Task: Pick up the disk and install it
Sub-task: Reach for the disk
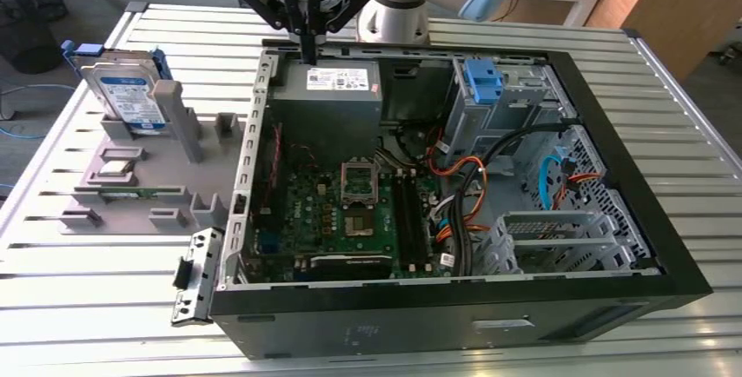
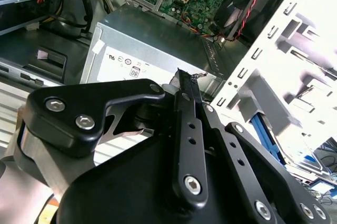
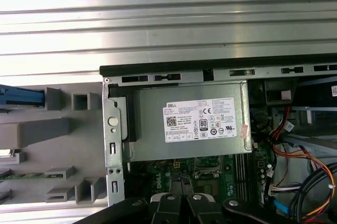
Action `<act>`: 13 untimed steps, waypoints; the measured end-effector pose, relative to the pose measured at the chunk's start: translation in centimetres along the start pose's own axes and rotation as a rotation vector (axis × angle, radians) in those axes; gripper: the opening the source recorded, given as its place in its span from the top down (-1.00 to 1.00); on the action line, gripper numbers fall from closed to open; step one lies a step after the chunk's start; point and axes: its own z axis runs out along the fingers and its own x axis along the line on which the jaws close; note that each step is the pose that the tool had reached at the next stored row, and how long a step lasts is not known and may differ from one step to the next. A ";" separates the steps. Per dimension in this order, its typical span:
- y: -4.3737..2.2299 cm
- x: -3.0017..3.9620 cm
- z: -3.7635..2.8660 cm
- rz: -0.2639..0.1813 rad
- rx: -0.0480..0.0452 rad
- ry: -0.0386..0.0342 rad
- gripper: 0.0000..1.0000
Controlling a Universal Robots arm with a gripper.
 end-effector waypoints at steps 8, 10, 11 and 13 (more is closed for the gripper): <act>-0.01 0.17 -0.01 0.000 0.0001 0.0000 0.79; -0.02 0.22 -0.01 0.000 0.0000 0.0000 0.79; -0.02 0.24 -0.01 0.000 0.0000 0.0000 0.79; -0.03 0.43 -0.01 0.000 0.0001 0.0000 0.79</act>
